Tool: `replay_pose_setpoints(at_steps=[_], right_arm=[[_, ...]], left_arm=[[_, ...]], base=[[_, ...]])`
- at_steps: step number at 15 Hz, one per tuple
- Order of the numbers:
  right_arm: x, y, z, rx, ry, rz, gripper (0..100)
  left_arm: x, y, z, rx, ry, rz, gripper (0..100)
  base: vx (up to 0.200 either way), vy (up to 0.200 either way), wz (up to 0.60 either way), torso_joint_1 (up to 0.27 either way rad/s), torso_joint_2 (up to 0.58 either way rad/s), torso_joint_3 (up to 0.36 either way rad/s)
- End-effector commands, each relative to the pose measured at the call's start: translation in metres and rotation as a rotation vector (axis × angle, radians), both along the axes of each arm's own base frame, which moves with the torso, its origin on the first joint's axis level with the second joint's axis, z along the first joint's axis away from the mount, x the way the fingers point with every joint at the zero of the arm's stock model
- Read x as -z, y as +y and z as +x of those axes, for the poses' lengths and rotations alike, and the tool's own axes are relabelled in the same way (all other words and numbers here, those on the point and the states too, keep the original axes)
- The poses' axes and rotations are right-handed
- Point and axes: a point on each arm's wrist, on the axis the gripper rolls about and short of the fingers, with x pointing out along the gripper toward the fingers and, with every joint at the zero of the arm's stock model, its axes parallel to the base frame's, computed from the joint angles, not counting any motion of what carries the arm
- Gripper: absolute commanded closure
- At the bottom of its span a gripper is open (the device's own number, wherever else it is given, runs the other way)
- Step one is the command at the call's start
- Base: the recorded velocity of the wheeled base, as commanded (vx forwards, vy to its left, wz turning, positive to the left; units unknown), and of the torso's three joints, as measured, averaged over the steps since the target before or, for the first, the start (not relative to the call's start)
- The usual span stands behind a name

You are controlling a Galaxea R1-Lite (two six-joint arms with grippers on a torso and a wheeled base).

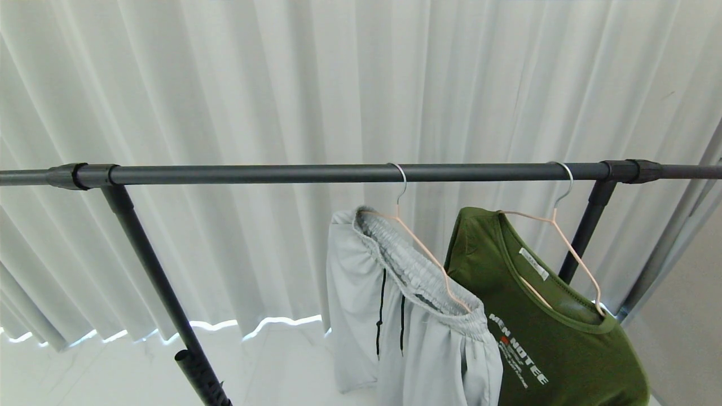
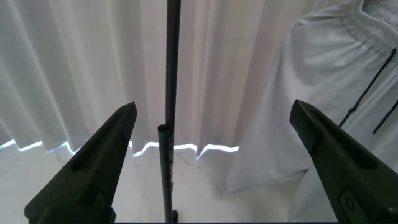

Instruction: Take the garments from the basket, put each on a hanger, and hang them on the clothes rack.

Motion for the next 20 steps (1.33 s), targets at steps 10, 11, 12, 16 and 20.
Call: replay_pose_setpoints(at_steps=[10,11,12,16,20], right_arm=[[0.0000,0.0000,-0.0001,0.000,-0.002,0.000,0],[0.0000,0.0000,-0.0001,0.000,-0.001,-0.002,0],[0.0000,0.0000,-0.0001,0.000,-0.001,-0.005,0],[0.0000,0.0000,-0.0001,0.000,-0.001,-0.006,0],[0.0000,0.0000,-0.0001,0.000,-0.001,-0.003,0]], left_arm=[[0.0000,0.0000,0.0000,0.000,-0.001,0.000,0],[0.0000,0.0000,0.0000,0.000,-0.001,0.000,0],[0.0000,0.0000,0.0000,0.000,-0.001,0.000,0],[0.0000,0.0000,0.0000,0.000,-0.001,0.000,0],[0.0000,0.0000,0.0000,0.000,-0.001,0.000,0]], base=[[0.000,0.000,0.00,0.000,0.00,0.000],[0.000,0.000,0.00,0.000,0.00,0.000],[0.000,0.000,0.00,0.000,0.00,0.000],[0.000,0.000,0.00,0.000,0.00,0.000],[0.000,0.000,0.00,0.000,0.00,0.000]])
